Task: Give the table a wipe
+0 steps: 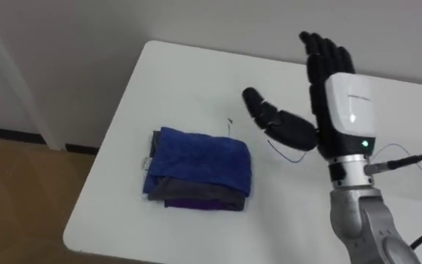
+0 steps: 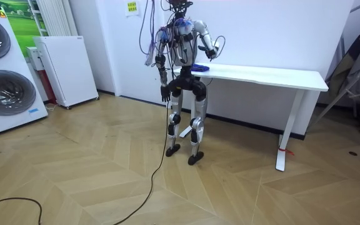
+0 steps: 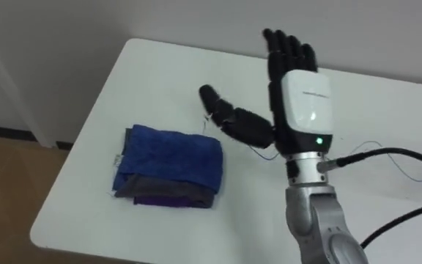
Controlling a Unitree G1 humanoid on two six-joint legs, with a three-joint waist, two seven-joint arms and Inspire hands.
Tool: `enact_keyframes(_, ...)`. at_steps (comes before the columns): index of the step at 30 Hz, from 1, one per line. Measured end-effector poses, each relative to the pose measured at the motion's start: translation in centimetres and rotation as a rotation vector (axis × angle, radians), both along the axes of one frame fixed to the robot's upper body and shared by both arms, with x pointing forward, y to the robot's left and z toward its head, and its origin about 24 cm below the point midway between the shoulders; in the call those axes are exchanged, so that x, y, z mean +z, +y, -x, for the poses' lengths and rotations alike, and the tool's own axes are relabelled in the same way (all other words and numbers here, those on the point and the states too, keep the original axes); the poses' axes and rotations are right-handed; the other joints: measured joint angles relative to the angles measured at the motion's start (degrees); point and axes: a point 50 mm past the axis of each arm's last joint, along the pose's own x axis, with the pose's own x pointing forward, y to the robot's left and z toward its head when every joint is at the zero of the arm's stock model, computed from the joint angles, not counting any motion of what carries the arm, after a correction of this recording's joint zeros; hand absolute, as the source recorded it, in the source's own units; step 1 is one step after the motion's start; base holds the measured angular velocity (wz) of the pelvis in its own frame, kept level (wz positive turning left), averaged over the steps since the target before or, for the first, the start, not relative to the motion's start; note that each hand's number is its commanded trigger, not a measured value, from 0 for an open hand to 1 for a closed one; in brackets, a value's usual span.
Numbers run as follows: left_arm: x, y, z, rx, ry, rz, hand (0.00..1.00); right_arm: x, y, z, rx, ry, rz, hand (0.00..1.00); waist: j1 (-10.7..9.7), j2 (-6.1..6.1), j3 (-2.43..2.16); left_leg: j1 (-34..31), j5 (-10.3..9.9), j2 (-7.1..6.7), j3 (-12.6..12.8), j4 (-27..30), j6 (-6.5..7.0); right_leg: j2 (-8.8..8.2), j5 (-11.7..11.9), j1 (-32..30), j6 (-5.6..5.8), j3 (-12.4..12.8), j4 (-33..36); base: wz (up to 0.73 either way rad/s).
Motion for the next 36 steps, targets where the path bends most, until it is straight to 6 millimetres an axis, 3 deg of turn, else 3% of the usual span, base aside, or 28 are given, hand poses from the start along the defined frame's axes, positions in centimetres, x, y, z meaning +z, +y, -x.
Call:
enact_keyframes(10, -0.3, -0.4, -0.8, -0.071, 0.016, 0.025, 0.0, -1.4, 2.2, 1.2, 0.172, 0.067, 0.141, 0.0, 0.86, 0.6, 0.2, -1.23, 0.0, -0.1, -0.34, 0.08, 0.0, -0.06, 0.0, -0.93, 0.0, 0.09, -0.01, 0.03)
enact_keyframes(15, -0.3, -0.4, -1.1, -0.108, 0.013, 0.022, 0.0, -1.9, 3.0, 1.7, 0.224, 0.087, 0.161, 0.0, 0.9, 0.72, 0.02, -1.01, 0.0, -0.14, -0.83, 0.09, 0.0, -0.04, 0.0, -0.46, 0.0, -0.09, -0.23, 0.05)
enact_keyframes(20, -0.3, -0.3, -1.9, -0.121, 0.016, 0.017, 0.0, -3.7, 4.3, 2.9, 0.303, 0.153, 0.226, 0.0, 1.58, 0.61, -0.14, -0.76, 0.02, -0.17, -1.51, 0.05, -0.03, -0.02, 0.01, 0.48, 0.0, -0.89, -1.16, 0.08)
enact_keyframes(23, -0.3, -0.3, -2.1, -0.124, 0.007, 0.02, 0.0, -4.6, 4.4, 3.4, 0.325, 0.205, 0.262, 0.0, 2.36, 0.55, -0.17, -0.88, 0.02, -0.27, -1.56, -0.04, -0.04, -0.07, 0.01, 0.8, -0.01, -1.28, -1.9, 0.0)
enact_keyframes(36, -0.3, -0.4, -2.2, -0.133, 0.005, 0.018, 0.0, -6.4, 3.6, 4.2, 0.311, 0.319, 0.308, 0.0, 2.28, 0.56, -0.14, -1.05, 0.02, -0.41, -1.59, -0.07, -0.04, -0.26, 0.0, 0.84, -0.01, -1.54, -1.87, 0.02)
